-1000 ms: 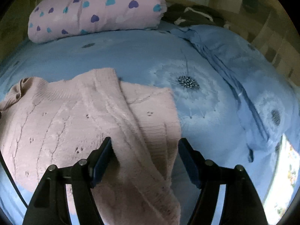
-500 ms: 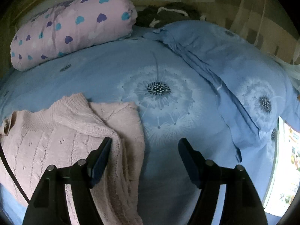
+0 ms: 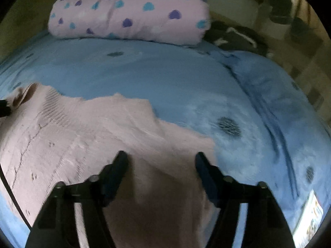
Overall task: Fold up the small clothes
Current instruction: 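Smooth the folded cardigan edges with both open tools, then grasp the cardigan side edge with the right tool and lift it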
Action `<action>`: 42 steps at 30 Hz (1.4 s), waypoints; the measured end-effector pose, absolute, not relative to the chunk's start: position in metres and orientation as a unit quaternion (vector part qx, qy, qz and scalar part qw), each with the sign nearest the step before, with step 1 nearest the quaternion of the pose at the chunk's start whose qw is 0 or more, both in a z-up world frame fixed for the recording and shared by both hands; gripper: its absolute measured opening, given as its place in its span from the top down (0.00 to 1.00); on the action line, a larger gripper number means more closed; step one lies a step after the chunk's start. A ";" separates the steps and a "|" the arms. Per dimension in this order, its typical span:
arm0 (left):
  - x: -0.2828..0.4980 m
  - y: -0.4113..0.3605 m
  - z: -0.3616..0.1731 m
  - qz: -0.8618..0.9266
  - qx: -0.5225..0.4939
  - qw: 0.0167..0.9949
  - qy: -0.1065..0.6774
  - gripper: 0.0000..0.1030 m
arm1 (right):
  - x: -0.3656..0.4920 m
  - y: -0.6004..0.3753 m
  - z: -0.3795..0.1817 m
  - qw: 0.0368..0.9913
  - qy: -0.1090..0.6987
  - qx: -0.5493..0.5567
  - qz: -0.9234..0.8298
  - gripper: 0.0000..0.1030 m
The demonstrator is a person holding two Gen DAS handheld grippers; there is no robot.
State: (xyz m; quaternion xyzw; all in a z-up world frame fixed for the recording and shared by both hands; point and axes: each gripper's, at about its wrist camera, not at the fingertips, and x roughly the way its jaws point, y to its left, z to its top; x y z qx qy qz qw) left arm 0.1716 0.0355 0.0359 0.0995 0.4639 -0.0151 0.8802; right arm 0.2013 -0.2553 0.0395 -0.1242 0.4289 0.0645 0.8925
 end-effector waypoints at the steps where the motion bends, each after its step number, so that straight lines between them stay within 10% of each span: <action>1: 0.176 0.036 0.033 -0.006 0.099 0.883 0.458 0.77 | 0.205 -0.253 0.038 0.891 0.432 -0.121 0.068 0.67; 8: 0.204 0.078 0.040 0.067 0.015 0.894 0.443 0.80 | 0.237 -0.283 0.046 0.898 0.436 -0.054 0.001 0.79; 21: 0.159 0.121 0.063 0.071 -0.033 0.881 0.467 0.80 | 0.212 -0.355 0.058 0.878 0.475 0.038 -0.051 0.37; 42: 0.070 0.098 0.051 0.066 -0.049 0.848 0.523 0.80 | 0.116 -0.336 0.018 0.839 0.513 0.178 0.032 0.18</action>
